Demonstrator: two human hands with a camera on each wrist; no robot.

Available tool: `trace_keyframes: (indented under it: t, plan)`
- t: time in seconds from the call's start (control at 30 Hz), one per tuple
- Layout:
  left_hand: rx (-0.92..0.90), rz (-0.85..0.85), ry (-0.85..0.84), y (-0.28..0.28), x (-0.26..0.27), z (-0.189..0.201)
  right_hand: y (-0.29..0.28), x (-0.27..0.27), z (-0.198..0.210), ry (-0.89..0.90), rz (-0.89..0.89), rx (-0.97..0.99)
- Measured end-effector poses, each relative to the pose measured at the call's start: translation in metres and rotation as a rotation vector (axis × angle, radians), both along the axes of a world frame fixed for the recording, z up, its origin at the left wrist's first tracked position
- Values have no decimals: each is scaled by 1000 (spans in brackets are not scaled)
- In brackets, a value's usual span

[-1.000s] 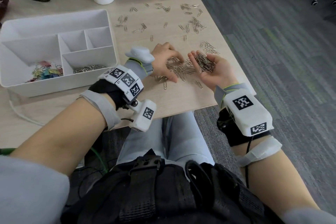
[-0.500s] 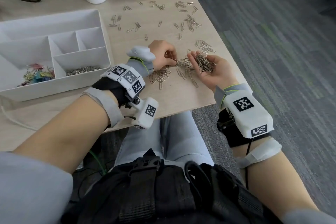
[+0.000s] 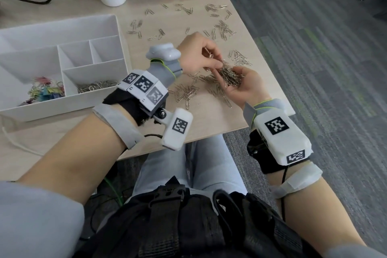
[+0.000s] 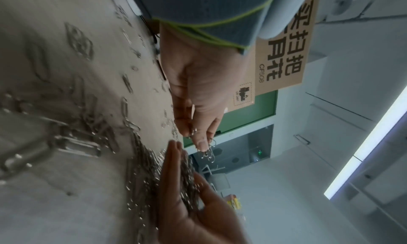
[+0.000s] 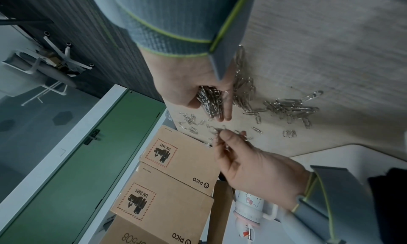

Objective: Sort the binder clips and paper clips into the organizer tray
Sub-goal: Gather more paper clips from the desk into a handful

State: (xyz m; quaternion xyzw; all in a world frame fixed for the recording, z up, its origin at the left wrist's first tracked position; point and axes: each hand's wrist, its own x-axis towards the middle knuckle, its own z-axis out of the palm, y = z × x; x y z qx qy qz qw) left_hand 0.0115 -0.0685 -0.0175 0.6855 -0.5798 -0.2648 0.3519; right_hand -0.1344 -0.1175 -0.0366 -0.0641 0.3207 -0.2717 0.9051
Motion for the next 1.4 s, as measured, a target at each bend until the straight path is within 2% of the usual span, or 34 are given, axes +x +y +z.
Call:
trace_keyframes:
  t: [0.13, 0.23, 0.3, 0.47, 0.63, 0.77, 0.9, 1.07, 1.13, 1.4]
  plan:
    - [-25, -83, -68, -11, -22, 7, 2, 8, 3, 47, 37, -88]
    - [-46, -93, -111, -15, -32, 7, -2, 11, -1, 8, 14, -61]
    - [-48, -96, -101, -19, -33, 5, -5, 10, -2, -13, 11, -51]
    - [-67, -137, -54, -20, -29, 9, -12, 7, 0, 65, -17, -77]
    - [-174, 0, -31, -30, -18, 10, -14, -3, 3, -17, -64, 3]
    - [-29, 53, -145, -47, -8, -4, -20, -14, 0, -1, -75, -6]
    - [124, -150, -267, -64, -24, -13, -32, -27, -3, -5, -109, 18]
    - [309, -296, -343, -60, -38, -15, -36, -35, -5, 3, -144, 22]
    - [282, -333, -343, -55, -37, -17, -35, -36, -6, 17, -158, 31]
    - [175, -312, -365, -25, -14, -24, -24, -32, -4, 60, -164, 28]
